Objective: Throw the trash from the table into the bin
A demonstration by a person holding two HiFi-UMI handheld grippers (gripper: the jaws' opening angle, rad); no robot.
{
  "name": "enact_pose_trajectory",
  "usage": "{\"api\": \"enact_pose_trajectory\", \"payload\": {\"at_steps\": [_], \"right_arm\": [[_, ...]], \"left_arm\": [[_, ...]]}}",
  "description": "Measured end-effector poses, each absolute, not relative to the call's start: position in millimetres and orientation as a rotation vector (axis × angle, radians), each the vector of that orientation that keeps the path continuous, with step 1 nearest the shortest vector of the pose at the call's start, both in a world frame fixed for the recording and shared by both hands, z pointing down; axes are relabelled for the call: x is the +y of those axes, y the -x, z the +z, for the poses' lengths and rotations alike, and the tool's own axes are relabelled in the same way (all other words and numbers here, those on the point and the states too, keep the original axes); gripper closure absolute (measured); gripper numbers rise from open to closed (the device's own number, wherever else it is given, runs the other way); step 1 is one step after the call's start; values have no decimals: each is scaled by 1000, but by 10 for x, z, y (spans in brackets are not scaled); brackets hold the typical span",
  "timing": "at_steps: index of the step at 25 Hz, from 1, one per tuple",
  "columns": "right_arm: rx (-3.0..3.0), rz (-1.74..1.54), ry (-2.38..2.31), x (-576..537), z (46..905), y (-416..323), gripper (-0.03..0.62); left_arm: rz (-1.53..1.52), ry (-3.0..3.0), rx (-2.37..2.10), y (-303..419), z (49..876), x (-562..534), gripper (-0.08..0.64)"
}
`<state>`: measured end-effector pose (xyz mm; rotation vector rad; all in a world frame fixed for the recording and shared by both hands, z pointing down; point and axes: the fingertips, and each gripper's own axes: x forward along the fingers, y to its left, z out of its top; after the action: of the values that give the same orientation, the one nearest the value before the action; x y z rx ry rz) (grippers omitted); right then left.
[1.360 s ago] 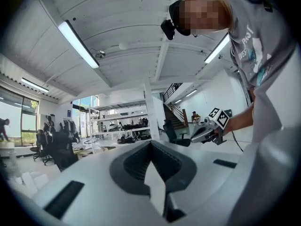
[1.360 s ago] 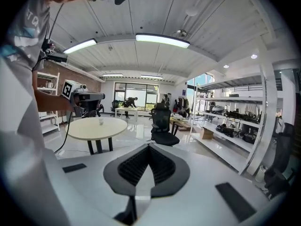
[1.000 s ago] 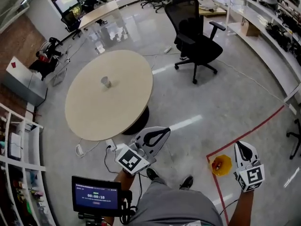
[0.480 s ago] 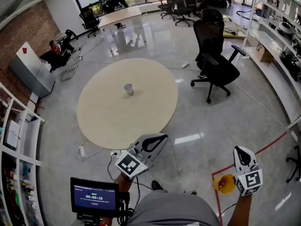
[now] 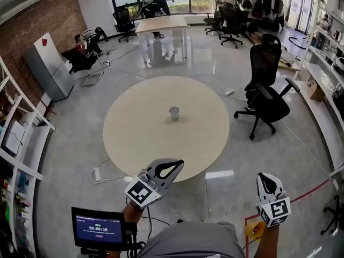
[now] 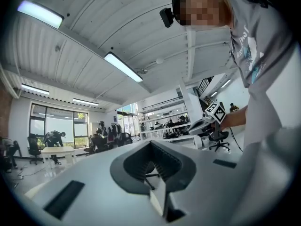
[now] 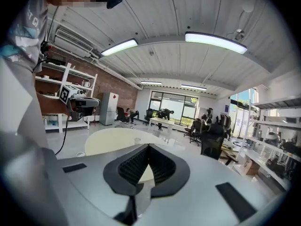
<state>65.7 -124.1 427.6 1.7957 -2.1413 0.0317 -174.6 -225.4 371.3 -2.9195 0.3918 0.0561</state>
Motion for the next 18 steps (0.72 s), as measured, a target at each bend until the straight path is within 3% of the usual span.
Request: {"api": "enact_pose_trajectory", "payload": {"at_steps": [7,18], "right_arm": [[-2267,2,-1541,-2268,4428,-277,584],[-2541,15,-1062,-4696,4659,1098,561]], "left_arm": [[40,2917,663,2256,3985,-2759,517],[-83,2857,1151,3304,4225,-3875,517]]}}
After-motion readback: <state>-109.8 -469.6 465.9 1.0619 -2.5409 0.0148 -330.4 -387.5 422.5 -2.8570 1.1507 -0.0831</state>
